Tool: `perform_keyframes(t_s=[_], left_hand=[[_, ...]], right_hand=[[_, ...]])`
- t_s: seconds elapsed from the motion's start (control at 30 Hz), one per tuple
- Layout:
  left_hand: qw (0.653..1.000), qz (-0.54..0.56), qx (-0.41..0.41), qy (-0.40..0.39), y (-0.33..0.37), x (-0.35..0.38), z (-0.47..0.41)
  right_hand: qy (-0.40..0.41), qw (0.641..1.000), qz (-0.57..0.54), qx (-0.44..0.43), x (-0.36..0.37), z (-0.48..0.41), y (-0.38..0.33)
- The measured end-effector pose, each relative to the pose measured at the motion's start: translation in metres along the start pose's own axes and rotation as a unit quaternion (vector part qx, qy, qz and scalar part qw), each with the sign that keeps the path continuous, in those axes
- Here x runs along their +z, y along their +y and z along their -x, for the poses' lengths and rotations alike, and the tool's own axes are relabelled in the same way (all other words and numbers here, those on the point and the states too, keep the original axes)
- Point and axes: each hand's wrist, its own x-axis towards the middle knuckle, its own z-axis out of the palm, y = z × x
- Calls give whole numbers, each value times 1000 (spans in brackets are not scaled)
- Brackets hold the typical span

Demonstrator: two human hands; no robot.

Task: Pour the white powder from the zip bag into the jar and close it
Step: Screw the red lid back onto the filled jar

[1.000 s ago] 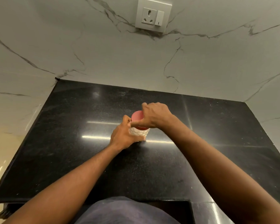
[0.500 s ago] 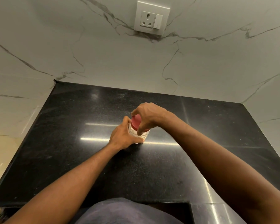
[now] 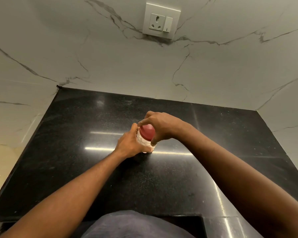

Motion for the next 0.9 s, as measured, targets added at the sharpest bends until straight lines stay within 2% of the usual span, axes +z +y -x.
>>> perform_keyframes(t_s=[0.17,0.33,0.43,0.5,0.53,0.6,0.67,0.73,0.8,0.9], left_hand=[[1000,-9,-7,-3,3,-1,2],[1000,-3,-8,7,6,-2,6],[1000,-1,-12,0,7,-3,7],[1000,1,-15,-3,7,-5,7],[1000,3,-16,-3,7,-5,7],[1000,4,-16,-1,8,-5,7],[1000,1,-11,0,9,-5,8],[1000,-3,-8,5,9,-5,9],[1000,-5,-6,6,9,-5,9],[1000,-11,-9,3,9,-5,8]], right_hand=[[8,999,-2,31,7,-12,5],[75,988,45,130,18,-26,-1],[94,975,87,183,17,-25,-1],[83,975,71,196,15,-22,7],[70,982,31,173,15,-19,12],[3,989,-120,82,13,-9,19],[-62,975,-215,-8,9,3,19],[-62,984,-165,-22,11,10,14],[-15,995,-96,1,18,9,11],[33,994,4,108,20,0,6]])
